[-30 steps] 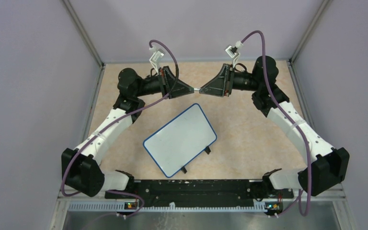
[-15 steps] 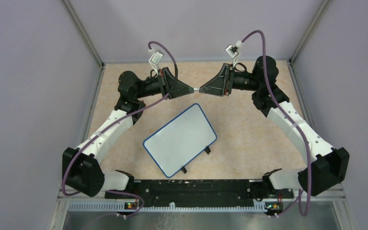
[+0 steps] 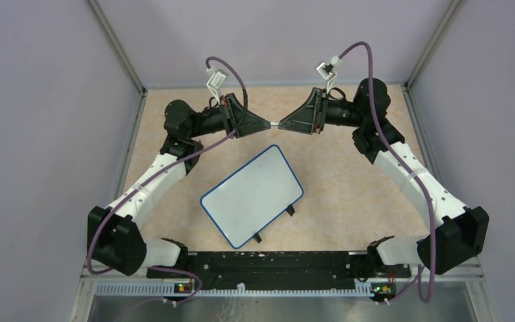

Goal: Write a sentence on the whiteboard
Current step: Open the whiteboard marker from the pen cap.

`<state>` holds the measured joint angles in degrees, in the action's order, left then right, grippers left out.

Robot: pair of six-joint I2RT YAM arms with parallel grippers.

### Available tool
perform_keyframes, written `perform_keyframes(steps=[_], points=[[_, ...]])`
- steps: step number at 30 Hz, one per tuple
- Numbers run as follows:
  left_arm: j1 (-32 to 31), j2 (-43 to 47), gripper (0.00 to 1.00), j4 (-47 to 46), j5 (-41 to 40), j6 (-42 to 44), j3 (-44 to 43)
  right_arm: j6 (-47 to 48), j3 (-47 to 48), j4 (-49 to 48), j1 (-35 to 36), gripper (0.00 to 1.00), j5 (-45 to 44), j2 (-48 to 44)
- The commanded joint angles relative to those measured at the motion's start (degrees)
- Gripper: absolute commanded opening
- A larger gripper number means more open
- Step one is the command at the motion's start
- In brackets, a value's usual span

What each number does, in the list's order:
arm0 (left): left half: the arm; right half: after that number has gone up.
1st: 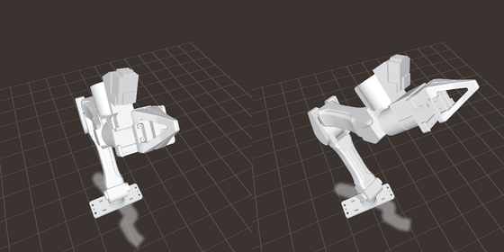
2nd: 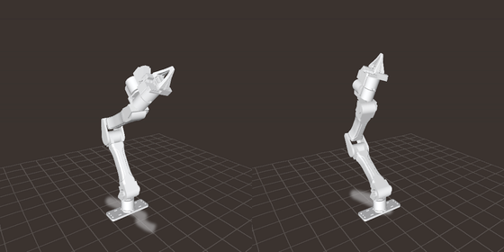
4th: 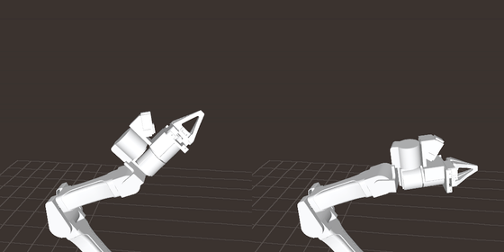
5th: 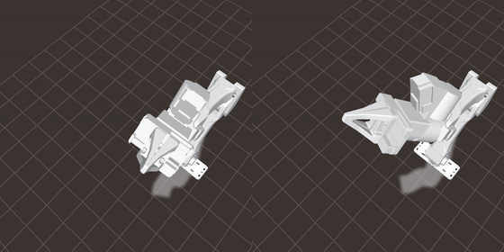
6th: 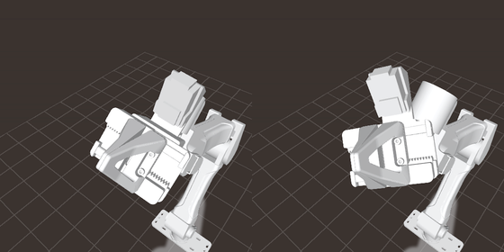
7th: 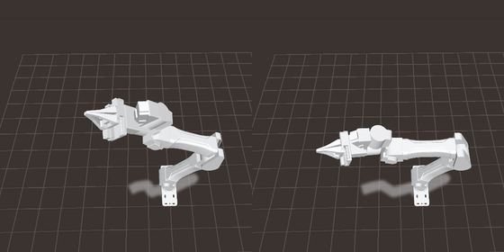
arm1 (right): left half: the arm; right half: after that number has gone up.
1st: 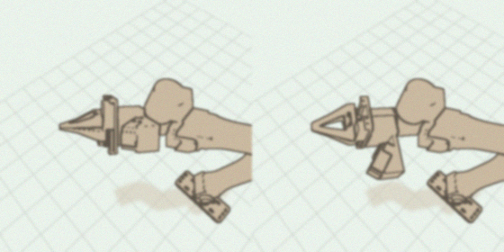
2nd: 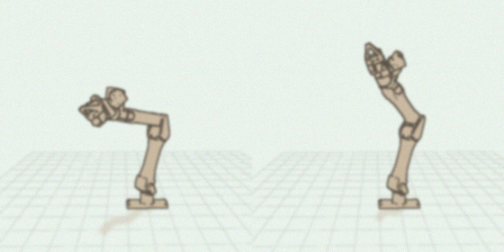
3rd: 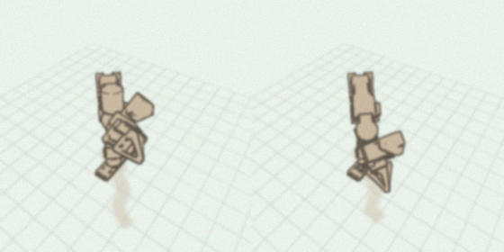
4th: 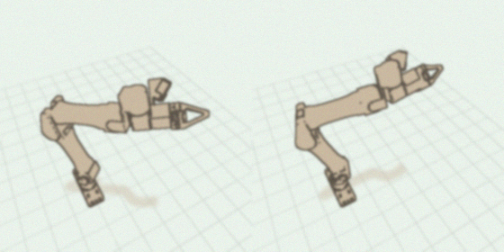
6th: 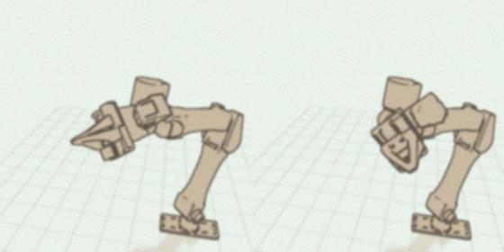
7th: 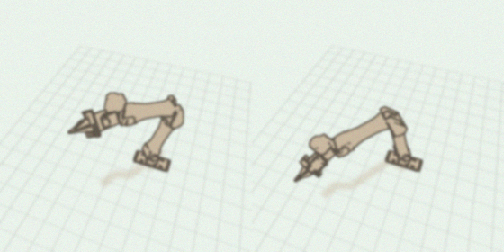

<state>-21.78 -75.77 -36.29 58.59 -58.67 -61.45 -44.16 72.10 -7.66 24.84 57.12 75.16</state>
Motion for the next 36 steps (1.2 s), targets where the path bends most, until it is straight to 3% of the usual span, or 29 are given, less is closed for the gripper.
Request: perform_keyframes(steps=[1,6,17,29,36], points=[[0.7,0.74,0.0,-3.18,-2.4,-0.73,0.34,-0.84,0.66,-2.27,0.17,0.37,0.8,-1.35],[0.75,0.52,0.0,-4.84,-1.98,-1.67,-0.03,-0.39,0.59,-1.5,0.12,0.42,0.59,-1.34],[-0.38,0.14,0.0,-1.34,-1.88,1.08,0.4,-1.67,1.37,-3.29,0.27,0.4,1.42,-0.59],[-2.59,-1.91,0.0,2.16,-1.16,4.21,-2.97,-1.97,1.78,-4.2,1.17,0.32,2.07,-0.07],[-3.1,-1.74,0.0,3.42,-0.52,6.14,-3.2,-0.66,1.65,-2.74,1.19,0.17,1.84,-0.2]])
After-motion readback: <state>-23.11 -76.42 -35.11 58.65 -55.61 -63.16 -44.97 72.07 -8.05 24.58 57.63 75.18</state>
